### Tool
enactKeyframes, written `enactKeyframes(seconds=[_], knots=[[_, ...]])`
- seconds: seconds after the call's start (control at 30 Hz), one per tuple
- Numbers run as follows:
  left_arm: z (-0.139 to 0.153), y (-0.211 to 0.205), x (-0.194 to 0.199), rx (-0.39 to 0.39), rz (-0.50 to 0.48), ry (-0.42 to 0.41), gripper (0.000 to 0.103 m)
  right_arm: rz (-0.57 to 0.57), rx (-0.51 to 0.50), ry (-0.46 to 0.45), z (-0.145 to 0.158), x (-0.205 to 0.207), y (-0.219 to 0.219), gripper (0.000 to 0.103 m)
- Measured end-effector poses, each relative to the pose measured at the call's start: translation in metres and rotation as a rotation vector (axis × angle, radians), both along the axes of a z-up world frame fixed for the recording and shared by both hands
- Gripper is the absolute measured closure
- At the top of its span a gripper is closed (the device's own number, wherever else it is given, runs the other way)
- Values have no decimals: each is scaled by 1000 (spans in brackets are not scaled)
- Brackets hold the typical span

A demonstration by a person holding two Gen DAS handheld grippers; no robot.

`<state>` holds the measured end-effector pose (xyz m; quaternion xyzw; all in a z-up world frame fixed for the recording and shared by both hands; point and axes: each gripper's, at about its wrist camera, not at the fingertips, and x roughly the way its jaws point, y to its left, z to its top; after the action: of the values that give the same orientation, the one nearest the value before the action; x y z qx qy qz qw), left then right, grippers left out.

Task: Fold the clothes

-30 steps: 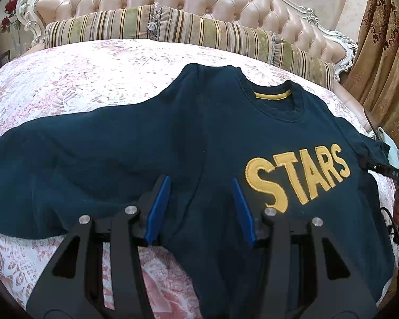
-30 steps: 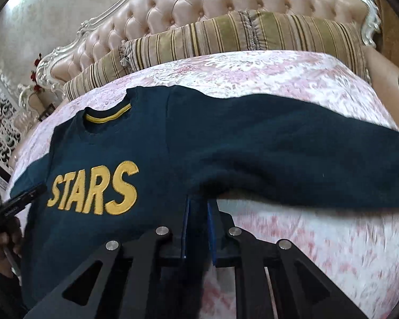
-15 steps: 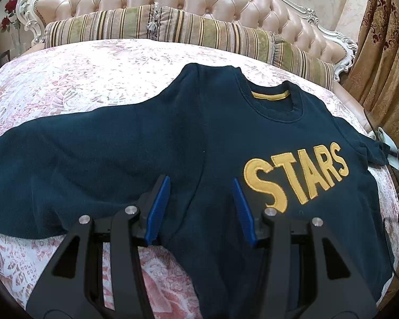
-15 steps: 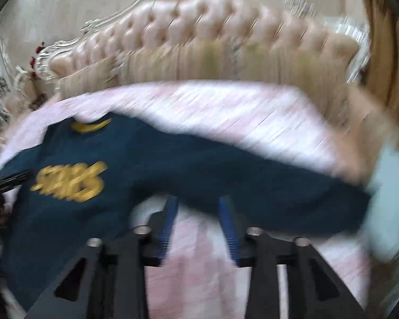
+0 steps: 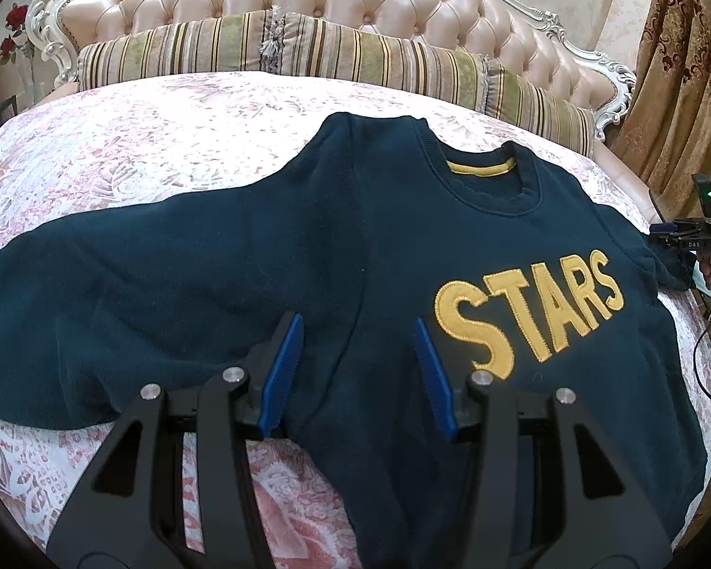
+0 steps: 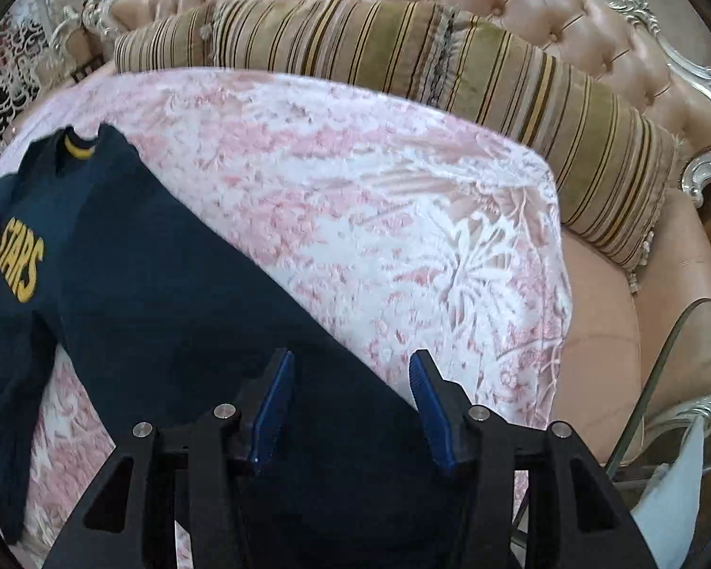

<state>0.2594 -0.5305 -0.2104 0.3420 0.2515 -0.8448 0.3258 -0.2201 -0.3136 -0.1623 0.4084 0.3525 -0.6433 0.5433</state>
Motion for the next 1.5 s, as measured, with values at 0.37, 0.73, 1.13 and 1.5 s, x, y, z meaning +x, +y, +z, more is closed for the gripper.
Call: enactKeyframes(seconds=[0.37, 0.73, 1.13, 1.5], knots=[[0, 1, -1, 2, 4, 3, 50, -35, 2, 93, 9, 2, 7, 100], [0, 0, 0, 5, 2, 8, 50, 4, 91, 259, -5, 5, -18, 99], [24, -5, 25, 18, 36, 71, 50, -214, -91, 402, 58, 12, 15, 83], [54, -42, 189, -52, 438, 3, 49, 155, -317, 38, 61, 196, -113, 42]])
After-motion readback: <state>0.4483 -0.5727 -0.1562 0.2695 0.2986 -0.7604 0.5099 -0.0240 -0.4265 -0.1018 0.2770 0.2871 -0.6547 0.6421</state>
